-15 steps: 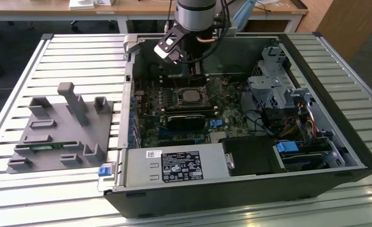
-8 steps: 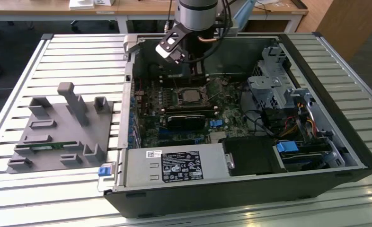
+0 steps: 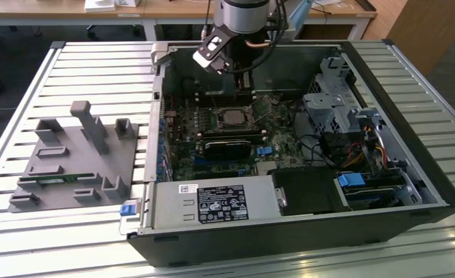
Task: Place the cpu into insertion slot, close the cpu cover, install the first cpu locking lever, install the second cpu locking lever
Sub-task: 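Close the cpu cover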
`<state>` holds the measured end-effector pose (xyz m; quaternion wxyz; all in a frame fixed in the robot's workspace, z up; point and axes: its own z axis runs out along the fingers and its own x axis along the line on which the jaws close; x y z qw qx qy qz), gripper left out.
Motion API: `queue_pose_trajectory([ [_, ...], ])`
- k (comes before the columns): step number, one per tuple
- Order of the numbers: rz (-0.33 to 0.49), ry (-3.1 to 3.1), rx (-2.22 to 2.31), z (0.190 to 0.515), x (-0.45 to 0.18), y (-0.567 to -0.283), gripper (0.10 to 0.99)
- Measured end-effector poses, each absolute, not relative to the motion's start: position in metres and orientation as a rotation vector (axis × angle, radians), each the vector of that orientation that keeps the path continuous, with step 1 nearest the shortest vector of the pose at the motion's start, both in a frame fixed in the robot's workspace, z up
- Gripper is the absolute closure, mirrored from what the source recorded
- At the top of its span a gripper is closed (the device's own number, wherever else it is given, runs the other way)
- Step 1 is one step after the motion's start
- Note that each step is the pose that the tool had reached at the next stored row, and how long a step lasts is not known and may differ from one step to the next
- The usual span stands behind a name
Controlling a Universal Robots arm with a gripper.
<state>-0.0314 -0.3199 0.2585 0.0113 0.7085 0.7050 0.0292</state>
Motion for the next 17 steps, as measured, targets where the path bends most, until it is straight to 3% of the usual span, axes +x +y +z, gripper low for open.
queue_pose_trajectory([
  [17, 0.085, 2.204, 2.212, 0.262, -0.010, -0.320, 0.980],
])
